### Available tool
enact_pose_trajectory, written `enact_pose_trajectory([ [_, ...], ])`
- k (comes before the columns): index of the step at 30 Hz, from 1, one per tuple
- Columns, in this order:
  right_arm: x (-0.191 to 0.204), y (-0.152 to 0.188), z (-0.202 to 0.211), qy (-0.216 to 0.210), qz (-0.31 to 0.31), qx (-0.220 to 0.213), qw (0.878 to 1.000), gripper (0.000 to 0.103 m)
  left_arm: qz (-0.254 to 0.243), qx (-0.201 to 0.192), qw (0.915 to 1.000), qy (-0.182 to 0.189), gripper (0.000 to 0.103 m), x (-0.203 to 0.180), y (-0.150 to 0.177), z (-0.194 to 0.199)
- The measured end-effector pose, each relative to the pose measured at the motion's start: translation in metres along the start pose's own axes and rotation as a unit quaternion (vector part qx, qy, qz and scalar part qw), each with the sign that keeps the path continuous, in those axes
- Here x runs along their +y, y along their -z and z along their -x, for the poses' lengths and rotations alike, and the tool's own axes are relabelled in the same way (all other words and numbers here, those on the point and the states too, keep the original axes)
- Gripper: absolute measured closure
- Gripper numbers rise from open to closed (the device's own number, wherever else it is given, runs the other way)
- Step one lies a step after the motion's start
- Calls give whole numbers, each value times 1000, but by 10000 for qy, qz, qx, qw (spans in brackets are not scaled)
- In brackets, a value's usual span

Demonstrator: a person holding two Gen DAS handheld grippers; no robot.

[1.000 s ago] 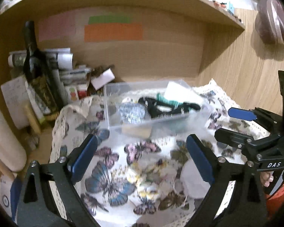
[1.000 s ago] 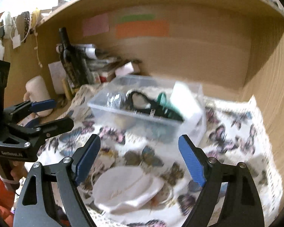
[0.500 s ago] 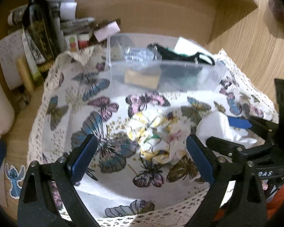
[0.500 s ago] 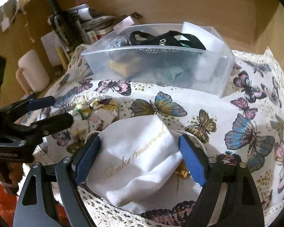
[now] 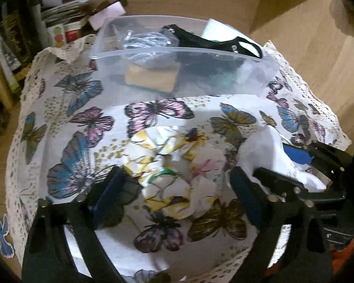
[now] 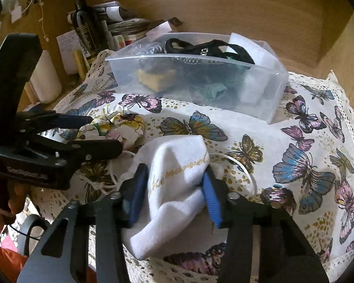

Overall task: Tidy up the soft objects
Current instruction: 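Grasp white cloth with right gripper while left gripper grasps floral scrunchie, then drop scrunchie into box with left gripper while right gripper drops white cloth in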

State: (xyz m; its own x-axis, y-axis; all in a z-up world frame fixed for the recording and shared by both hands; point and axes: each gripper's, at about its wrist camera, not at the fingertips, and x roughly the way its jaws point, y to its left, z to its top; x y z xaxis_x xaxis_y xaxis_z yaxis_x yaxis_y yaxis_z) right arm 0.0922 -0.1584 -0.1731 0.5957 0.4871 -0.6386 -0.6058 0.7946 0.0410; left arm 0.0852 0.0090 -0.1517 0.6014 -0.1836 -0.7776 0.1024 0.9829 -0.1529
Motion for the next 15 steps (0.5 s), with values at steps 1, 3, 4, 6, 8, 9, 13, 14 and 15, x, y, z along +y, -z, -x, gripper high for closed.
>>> enact_pose_trajectory([
  [1, 0, 0, 0, 4, -14, -11, 10000, 66, -81, 4, 9999, -66, 29, -3, 0, -1],
  [3, -2, -1, 3, 36, -40, -48, 10000, 68, -123, -27, 9998, -122, 37, -4, 0, -1],
  [4, -2, -2, 5, 65, -38, -80, 9999, 69, -116, -54, 9998, -126, 44, -5, 0, -1],
  [6, -4, -5, 9, 114, -63, -151, 9998, 69, -84, -93, 9999, -83, 60, -5, 1, -1],
  [8, -7, -9, 14, 131, -112, -240, 9996, 69, -61, -110, 9999, 62, 71, -3, 2, 2],
  [9, -8, -11, 16, 143, -131, -292, 9994, 69, -22, -111, 9998, 174, 76, -2, 2, 3],
  [13, -12, -21, 26, 224, -194, -520, 9982, 69, -8, -212, 9997, 148, 85, 0, 1, 12],
  [14, -13, -23, 28, 225, -206, -560, 9980, 69, -25, -272, 9996, 119, 85, 0, 0, 15],
  [15, -14, -25, 30, 227, -223, -618, 9976, 69, -51, -370, 9993, 91, 86, -1, -2, 21],
])
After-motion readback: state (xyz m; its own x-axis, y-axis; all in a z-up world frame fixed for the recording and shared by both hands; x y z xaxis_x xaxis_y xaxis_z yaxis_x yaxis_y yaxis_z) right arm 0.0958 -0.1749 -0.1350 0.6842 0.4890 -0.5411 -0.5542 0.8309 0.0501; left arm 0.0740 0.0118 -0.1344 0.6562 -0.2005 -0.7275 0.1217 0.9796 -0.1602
